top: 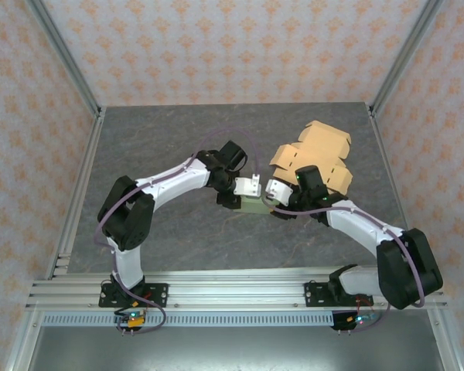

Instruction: Fold the paper box

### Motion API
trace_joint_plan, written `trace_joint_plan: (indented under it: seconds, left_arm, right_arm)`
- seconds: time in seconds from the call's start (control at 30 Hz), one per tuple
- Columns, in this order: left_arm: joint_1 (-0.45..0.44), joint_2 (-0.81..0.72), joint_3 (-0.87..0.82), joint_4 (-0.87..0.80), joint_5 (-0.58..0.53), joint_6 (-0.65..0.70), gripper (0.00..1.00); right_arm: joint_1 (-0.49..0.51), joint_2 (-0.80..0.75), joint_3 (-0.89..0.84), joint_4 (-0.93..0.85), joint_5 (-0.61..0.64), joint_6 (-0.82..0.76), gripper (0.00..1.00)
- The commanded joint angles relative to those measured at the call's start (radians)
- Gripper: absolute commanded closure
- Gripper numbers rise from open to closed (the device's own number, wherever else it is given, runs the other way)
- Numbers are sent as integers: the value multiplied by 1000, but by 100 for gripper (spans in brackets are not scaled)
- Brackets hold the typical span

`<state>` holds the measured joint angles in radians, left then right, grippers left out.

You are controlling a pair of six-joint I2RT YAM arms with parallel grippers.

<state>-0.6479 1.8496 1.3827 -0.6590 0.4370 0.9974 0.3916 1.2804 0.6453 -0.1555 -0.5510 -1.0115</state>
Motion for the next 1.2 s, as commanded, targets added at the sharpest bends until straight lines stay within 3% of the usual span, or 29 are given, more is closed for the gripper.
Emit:
trace_joint_plan:
  seconds: [0.0,0.17,0.3,0.4,0.63,0.77,0.93,1.03,1.17]
  left_arm:
    - [-6,-37,-36,11,-14,17,58]
    - [6,-71,-54,64,-2,-34,55]
    - [27,-184,-157,202,15,-136,52]
    - [42,-304,-271,343,0,-255,50]
    - [54,-532,-386,453,-77,-593,48]
    - [54,-637,-518,607,-93,-691,44]
    - [61,-653,-571,688,-175,-741,42]
    - [63,-616,-556,726,-195,-839,36]
    - [63,-542,-512,747,-254,-977,38]
  right_arm:
    - [-5,14,18,33,-46,0,53]
    - [-5,44,19,39,-56,18,59]
    - [-5,32,5,71,-63,66,60]
    - [-4,22,5,93,-49,108,62]
    - [-5,66,38,85,-38,196,61]
    - [-5,58,42,96,-49,226,61]
    - [-4,48,43,79,-26,241,61]
    - [-4,62,67,24,-34,236,60]
    - [-2,87,97,-25,-15,243,60]
